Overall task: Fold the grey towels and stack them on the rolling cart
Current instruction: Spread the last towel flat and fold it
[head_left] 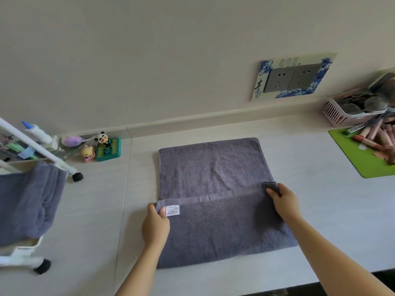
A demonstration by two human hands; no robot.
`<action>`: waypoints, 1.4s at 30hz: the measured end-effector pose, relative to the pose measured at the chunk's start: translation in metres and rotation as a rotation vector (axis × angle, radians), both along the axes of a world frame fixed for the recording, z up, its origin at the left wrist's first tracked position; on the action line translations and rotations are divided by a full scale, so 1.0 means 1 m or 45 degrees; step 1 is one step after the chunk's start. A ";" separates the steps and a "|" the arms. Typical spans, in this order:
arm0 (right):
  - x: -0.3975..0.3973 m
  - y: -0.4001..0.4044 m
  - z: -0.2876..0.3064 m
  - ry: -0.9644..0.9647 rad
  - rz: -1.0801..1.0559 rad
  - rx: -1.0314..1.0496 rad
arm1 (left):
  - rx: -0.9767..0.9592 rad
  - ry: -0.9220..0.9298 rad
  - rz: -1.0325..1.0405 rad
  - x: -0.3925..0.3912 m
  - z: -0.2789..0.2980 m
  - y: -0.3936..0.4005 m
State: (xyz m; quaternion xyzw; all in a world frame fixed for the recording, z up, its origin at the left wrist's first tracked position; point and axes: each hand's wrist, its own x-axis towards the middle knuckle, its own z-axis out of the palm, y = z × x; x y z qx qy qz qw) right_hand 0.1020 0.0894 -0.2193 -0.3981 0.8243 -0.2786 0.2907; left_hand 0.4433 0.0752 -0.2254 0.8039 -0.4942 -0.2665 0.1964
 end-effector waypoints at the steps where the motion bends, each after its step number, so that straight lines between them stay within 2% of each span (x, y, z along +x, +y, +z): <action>1: 0.001 -0.002 0.000 0.028 -0.011 -0.006 | -0.030 -0.060 -0.006 -0.002 0.000 0.000; 7: 0.004 -0.008 -0.007 0.124 -0.059 0.015 | -0.128 -0.293 -0.119 -0.006 -0.011 -0.006; 18: 0.015 -0.009 -0.021 0.347 0.044 0.085 | -0.193 -0.406 -0.100 -0.016 -0.027 -0.008; 22: 0.015 -0.008 -0.025 0.403 0.020 0.109 | -0.168 -0.322 -0.072 -0.016 -0.027 -0.009; 24: 0.016 -0.005 -0.026 0.515 0.015 0.084 | -0.218 -0.283 0.004 -0.015 -0.026 -0.006; 26: 0.024 0.003 -0.023 0.709 0.081 -0.036 | -0.375 -0.348 0.024 -0.015 -0.024 -0.001; 28: 0.041 0.011 -0.020 0.825 0.258 -0.214 | -0.563 -0.446 -0.138 -0.023 -0.021 0.007; 30: 0.067 0.020 -0.024 0.849 0.496 -0.267 | -0.616 -0.479 -0.480 -0.043 -0.022 0.015; 32: 0.093 0.027 -0.031 0.818 0.713 -0.232 | -0.477 -0.543 -0.739 -0.065 -0.028 0.024; 34: 0.103 0.033 -0.041 0.809 0.819 -0.161 | -0.285 -0.616 -0.840 -0.075 -0.035 0.029; 37: 0.087 0.037 -0.046 0.808 0.782 -0.133 | -0.227 -0.678 -0.896 -0.061 -0.043 0.032; 42: 0.048 0.044 -0.041 0.826 0.516 0.006 | -0.287 -0.699 -0.946 -0.028 -0.046 0.038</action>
